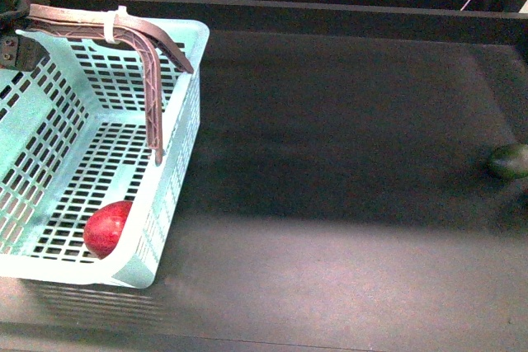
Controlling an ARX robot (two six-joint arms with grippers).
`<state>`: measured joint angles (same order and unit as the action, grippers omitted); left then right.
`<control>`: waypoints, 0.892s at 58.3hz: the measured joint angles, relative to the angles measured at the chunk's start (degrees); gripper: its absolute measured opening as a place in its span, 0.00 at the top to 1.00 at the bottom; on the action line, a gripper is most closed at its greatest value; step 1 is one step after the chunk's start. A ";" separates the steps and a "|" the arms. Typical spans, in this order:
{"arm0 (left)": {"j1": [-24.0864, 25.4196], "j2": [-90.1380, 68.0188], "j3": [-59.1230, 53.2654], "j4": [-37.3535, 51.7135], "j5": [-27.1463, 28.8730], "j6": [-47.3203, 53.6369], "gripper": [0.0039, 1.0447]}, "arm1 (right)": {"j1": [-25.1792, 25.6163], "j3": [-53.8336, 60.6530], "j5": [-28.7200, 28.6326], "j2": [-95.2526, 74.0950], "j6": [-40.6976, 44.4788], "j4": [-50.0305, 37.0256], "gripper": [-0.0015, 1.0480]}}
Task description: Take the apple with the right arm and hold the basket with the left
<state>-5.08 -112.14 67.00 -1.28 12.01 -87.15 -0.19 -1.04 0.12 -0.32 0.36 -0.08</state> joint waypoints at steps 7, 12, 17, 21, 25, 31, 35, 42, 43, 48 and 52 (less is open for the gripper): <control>-0.15 3.04 -0.11 -1.11 -0.22 -0.63 0.41 | 0.00 0.00 0.00 0.00 0.00 0.00 0.08; -0.44 6.23 -0.87 -1.68 -0.59 -0.83 0.27 | 0.00 0.00 0.00 0.00 0.00 0.00 0.08; -1.03 9.68 -2.58 -3.06 -1.07 -0.81 0.14 | 0.00 0.00 0.00 0.00 0.00 0.00 0.08; -1.70 12.61 -4.48 -4.28 -1.57 -0.70 0.05 | 0.00 0.00 0.00 0.00 0.00 0.00 0.08; -2.43 15.78 -6.86 -5.88 -2.05 -0.22 0.07 | 0.00 0.00 0.00 0.00 0.00 0.00 0.08; -3.43 20.04 -10.23 -7.61 -2.80 0.50 0.07 | 0.00 0.00 0.00 0.00 0.00 0.00 0.08; -3.91 21.94 -11.45 -8.17 -2.91 0.70 0.07 | 0.00 0.00 0.00 0.00 0.00 0.00 0.08; -4.04 22.38 -12.98 -4.46 -3.10 3.93 0.09 | 0.00 0.00 -0.02 0.00 0.00 0.00 0.08; -3.93 22.51 -15.32 1.81 -3.13 7.65 0.12 | 0.00 0.00 -0.02 0.00 0.00 0.00 0.08; -3.26 23.19 -26.34 27.41 -4.33 29.11 0.26 | 0.00 0.00 0.00 0.00 0.00 0.00 0.08; -2.51 25.42 -35.60 46.66 -5.07 51.58 0.40 | 0.00 0.00 0.00 0.00 0.00 0.00 0.08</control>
<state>-7.60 -86.72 31.40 45.39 6.94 -35.57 -0.19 -1.04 0.12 -0.32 0.36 -0.08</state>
